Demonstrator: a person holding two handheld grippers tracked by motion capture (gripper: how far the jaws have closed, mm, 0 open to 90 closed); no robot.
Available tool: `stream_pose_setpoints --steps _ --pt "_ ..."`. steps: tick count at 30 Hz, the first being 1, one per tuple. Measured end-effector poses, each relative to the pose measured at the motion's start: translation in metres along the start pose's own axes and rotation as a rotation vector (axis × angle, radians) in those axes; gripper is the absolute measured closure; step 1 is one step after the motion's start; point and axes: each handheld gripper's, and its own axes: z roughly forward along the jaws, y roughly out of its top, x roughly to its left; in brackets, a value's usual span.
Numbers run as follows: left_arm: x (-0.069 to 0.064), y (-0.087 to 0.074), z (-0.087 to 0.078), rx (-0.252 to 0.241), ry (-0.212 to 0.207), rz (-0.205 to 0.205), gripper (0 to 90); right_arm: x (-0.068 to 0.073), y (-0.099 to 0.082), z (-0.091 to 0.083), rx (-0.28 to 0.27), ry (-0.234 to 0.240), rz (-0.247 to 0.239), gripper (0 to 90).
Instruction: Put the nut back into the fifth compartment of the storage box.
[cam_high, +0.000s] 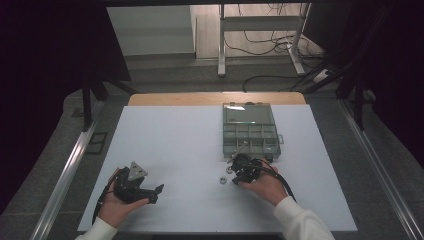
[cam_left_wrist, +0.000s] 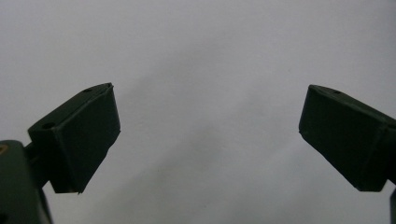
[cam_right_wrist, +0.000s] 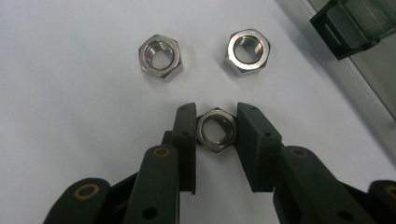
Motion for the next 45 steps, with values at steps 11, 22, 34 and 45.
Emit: stream_pose_setpoints --steps 11,22,34,45 --pt "0.0 0.0 0.0 -0.003 0.002 -0.001 5.6 -0.006 -0.001 -0.008 -0.033 0.01 0.019 70.7" --pt "-0.002 0.003 0.002 0.004 0.0 0.009 5.7 -0.021 0.017 -0.033 -0.134 -0.001 0.052 70.7" --pt "-0.003 0.003 0.002 0.005 0.0 0.009 5.8 -0.056 0.048 -0.038 -0.195 -0.043 0.101 70.7" --pt "-0.001 0.002 0.002 0.009 0.004 0.007 5.8 -0.068 0.066 -0.02 -0.181 -0.086 0.106 70.6"
